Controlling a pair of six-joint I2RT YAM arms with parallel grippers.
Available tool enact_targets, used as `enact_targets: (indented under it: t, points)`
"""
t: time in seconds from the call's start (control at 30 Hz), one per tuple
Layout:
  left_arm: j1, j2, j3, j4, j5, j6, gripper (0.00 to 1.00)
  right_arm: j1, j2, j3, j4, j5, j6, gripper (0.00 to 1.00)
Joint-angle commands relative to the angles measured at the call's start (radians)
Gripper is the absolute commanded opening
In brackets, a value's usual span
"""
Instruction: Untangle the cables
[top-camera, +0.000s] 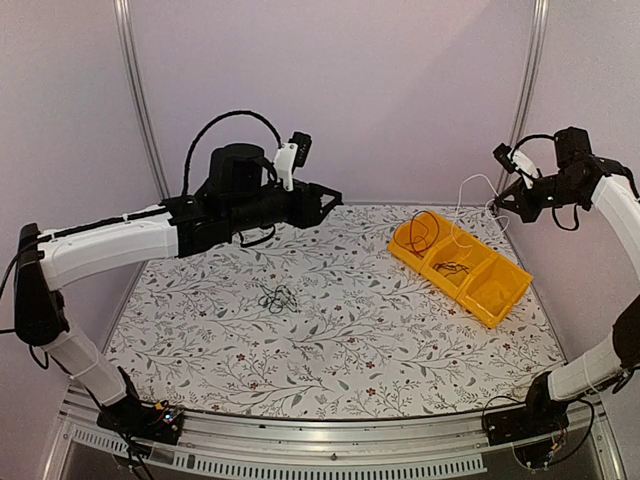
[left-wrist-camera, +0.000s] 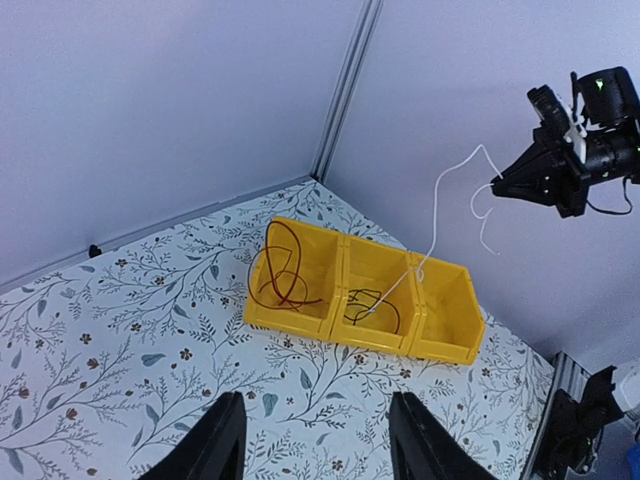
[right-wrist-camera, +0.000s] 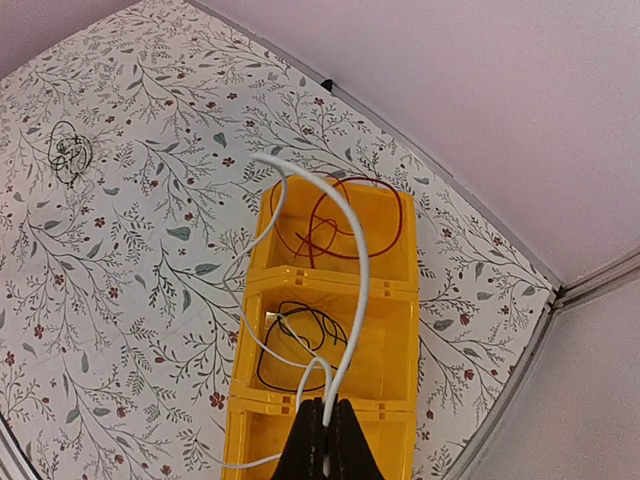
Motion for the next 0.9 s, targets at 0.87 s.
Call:
enact_targets:
  t: [0.87]
  points:
    - [0.125,0.053,-0.019,0.117,0.153,-0.05,0.47,-0.208,-0.222,-0.042,-0.156,0.24,-0.22,0.0]
